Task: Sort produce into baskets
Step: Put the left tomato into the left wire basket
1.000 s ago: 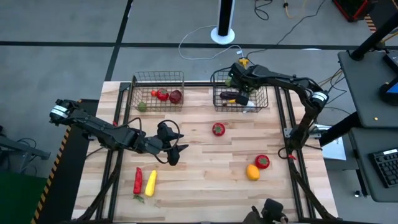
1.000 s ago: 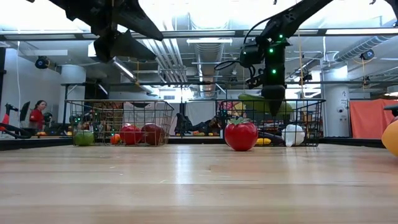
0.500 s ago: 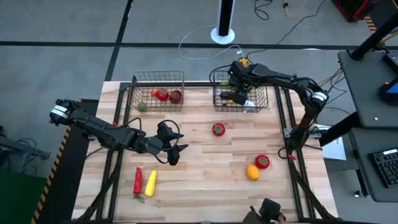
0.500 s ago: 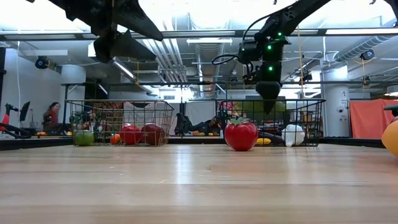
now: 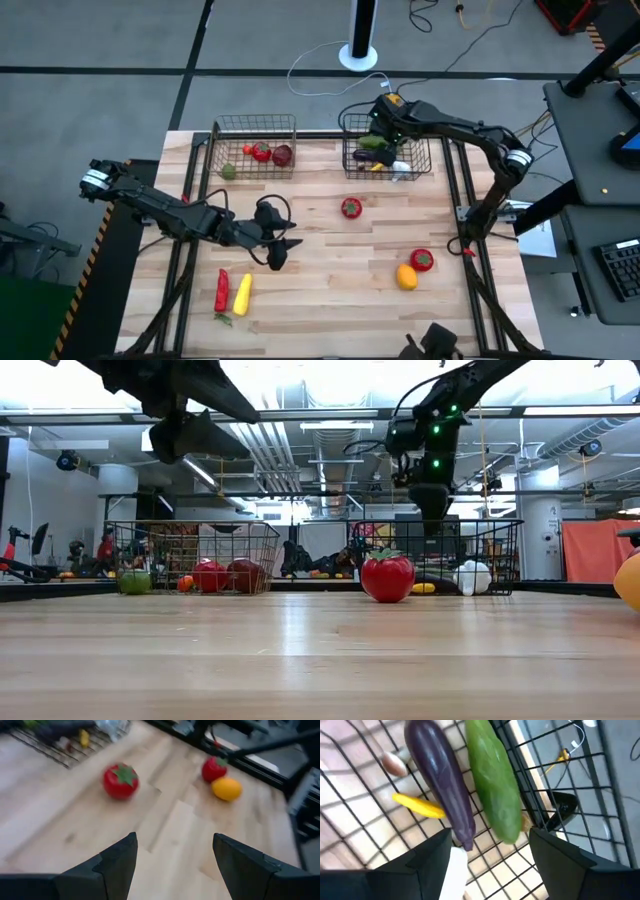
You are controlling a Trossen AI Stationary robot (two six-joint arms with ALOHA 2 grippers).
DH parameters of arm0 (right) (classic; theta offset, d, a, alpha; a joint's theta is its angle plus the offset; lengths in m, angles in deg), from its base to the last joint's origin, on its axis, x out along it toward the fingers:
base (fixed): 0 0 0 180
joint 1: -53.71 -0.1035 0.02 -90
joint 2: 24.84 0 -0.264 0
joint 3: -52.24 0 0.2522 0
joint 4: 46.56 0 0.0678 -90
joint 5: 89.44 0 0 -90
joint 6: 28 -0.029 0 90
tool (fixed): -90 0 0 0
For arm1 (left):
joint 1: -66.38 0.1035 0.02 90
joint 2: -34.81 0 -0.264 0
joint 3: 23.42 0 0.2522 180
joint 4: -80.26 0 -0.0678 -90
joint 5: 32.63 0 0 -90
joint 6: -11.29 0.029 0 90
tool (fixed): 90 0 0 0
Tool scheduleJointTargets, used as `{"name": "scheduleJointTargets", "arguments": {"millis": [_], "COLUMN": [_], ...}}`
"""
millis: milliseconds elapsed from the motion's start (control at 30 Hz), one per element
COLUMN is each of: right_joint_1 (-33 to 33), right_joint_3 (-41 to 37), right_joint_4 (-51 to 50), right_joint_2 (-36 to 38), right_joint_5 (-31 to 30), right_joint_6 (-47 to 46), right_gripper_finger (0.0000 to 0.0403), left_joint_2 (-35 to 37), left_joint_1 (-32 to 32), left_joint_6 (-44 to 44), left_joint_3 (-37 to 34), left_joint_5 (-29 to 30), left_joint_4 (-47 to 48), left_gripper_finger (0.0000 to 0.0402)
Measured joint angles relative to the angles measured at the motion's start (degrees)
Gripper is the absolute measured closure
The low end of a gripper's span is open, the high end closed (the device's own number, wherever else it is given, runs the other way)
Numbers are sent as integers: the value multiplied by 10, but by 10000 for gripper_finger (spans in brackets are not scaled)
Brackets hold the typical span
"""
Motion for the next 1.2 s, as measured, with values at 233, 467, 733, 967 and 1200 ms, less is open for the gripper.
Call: {"name": "scheduleJointTargets", "arguments": {"millis": [233, 467, 733, 967, 1200], "right_joint_1": [-27, -111, -227, -320, -370], "right_joint_3": [0, -3, -28, -64, -109], "right_joint_4": [12, 61, 82, 85, 98], "right_joint_2": [64, 139, 194, 210, 207], "right_joint_5": [88, 96, 95, 95, 84], "right_joint_6": [-63, -108, -156, -239, -244], "right_gripper_finger": [157, 163, 163, 165, 163], "left_joint_2": [1, 1, -2, -24, -40], "left_joint_1": [-3, -11, -29, -28, -28], "left_joint_6": [-74, -179, -191, -176, -99], "left_joint_3": [0, 0, 0, 0, 0], "left_joint_5": [-67, -125, -118, -58, -15], "left_joint_4": [56, 98, 99, 99, 94], "left_gripper_finger": [158, 158, 158, 158, 158]}}
